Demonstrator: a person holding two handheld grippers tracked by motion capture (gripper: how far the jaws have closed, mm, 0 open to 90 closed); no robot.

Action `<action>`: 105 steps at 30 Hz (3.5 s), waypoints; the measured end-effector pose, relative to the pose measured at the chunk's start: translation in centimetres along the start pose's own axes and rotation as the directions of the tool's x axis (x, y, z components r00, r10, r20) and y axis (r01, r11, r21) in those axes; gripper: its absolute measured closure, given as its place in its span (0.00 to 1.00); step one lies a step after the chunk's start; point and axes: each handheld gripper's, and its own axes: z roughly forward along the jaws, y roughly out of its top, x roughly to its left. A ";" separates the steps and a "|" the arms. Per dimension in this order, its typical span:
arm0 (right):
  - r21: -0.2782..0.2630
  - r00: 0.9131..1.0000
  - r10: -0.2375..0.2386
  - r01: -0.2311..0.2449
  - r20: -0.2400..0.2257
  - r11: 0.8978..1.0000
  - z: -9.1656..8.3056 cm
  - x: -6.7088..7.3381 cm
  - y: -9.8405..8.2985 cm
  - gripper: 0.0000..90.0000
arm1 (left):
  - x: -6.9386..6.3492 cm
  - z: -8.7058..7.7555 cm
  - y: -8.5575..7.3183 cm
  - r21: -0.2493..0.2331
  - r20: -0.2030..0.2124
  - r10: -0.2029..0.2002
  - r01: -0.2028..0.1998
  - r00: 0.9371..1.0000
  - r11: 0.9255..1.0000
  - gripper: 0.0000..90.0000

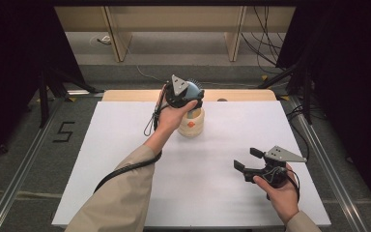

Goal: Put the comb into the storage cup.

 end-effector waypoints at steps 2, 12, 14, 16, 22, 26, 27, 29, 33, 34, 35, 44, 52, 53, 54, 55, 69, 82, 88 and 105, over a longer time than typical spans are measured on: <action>0.000 1.000 0.001 -0.001 0.000 1.000 0.0 0.0 0.0 0.18 | 0.0 0.0 -0.1 -0.001 0.000 -0.002 0.002 1.000 1.000 0.21; 0.001 1.000 0.000 0.000 -0.001 1.000 0.0 0.0 0.0 0.18 | 0.1 -0.1 -0.1 -0.001 0.003 0.000 0.000 1.000 1.000 0.21; 0.000 1.000 0.000 0.000 -0.001 1.000 0.0 0.0 0.0 0.18 | 0.1 -0.2 -0.2 -0.003 0.003 -0.004 0.004 1.000 1.000 0.21; 0.002 1.000 0.002 -0.002 -0.001 1.000 0.0 0.0 0.0 0.18 | 0.2 -0.4 -0.2 -0.001 0.001 -0.008 0.008 1.000 1.000 0.21; 0.004 1.000 0.003 -0.003 0.000 1.000 0.1 0.0 0.0 0.18 | 0.2 -1.1 -0.3 0.002 0.008 -0.010 0.009 1.000 1.000 0.21; 0.008 1.000 0.008 -0.008 -0.001 1.000 0.1 0.1 0.0 0.18 | 0.4 -1.7 -0.5 0.001 0.014 -0.011 0.011 1.000 1.000 0.21; 0.009 1.000 0.006 -0.006 -0.001 1.000 0.1 0.1 0.0 0.18 | 0.4 -1.8 -0.5 0.003 0.016 -0.010 0.010 1.000 1.000 0.21; 0.010 1.000 0.004 -0.004 0.000 1.000 0.1 0.1 -0.1 0.18 | 0.5 -2.1 -0.6 0.002 0.019 -0.009 0.009 1.000 1.000 0.21; 0.012 1.000 0.007 -0.007 0.000 1.000 0.1 0.1 -0.1 0.18 | 0.6 -2.6 -0.8 -0.003 0.023 -0.014 0.014 1.000 1.000 0.21; 0.011 1.000 0.005 -0.005 0.001 1.000 0.2 0.1 -0.1 0.18 | 0.7 -2.7 -0.9 -0.005 0.026 -0.014 0.014 1.000 1.000 0.21; 0.010 1.000 0.005 -0.005 0.001 1.000 0.2 0.1 -0.1 0.18 | 0.7 -2.8 -0.9 -0.007 0.029 -0.014 0.015 0.999 1.000 0.21; 0.012 1.000 0.006 -0.006 -0.001 1.000 0.2 0.2 -0.1 0.18 | 1.0 -3.5 -1.3 -0.017 0.040 -0.023 0.024 0.999 1.000 0.21; 0.012 1.000 0.009 -0.009 0.000 1.000 0.2 0.2 -0.1 0.18 | 1.2 -3.6 -1.1 -0.010 0.039 -0.027 0.027 0.999 1.000 0.18; 0.012 1.000 0.007 -0.007 0.000 1.000 0.2 0.2 -0.1 0.18 | 1.2 -3.5 -1.1 -0.009 0.039 -0.025 0.026 0.999 1.000 0.18; 0.012 1.000 0.007 -0.007 0.000 1.000 0.2 0.2 -0.1 0.18 | 1.2 -3.5 -1.1 -0.009 0.038 -0.026 0.026 0.999 1.000 0.18; 0.012 1.000 0.007 -0.007 -0.001 1.000 0.2 0.2 -0.1 0.18 | 1.2 -3.6 -1.1 -0.009 0.037 -0.026 0.026 0.999 1.000 0.17; 0.015 1.000 0.005 -0.005 -0.001 1.000 0.3 0.2 -0.1 0.18 | 1.1 -4.2 -0.5 -0.007 0.040 -0.009 0.009 0.999 1.000 0.04; 0.013 1.000 0.005 -0.005 0.001 1.000 0.3 0.1 -0.1 0.18 | 0.9 -5.1 0.4 -0.011 0.032 0.006 -0.006 0.999 1.000 0.01; 0.014 1.000 0.004 -0.004 0.001 1.000 0.3 0.2 -0.1 0.18 | 0.9 -5.5 0.4 -0.005 0.039 0.009 -0.009 0.999 1.000 0.00; 0.016 1.000 0.005 -0.005 0.003 1.000 0.3 0.2 -0.1 0.18 | 1.4 -7.8 0.8 0.004 0.078 0.005 -0.006 0.997 1.000 0.00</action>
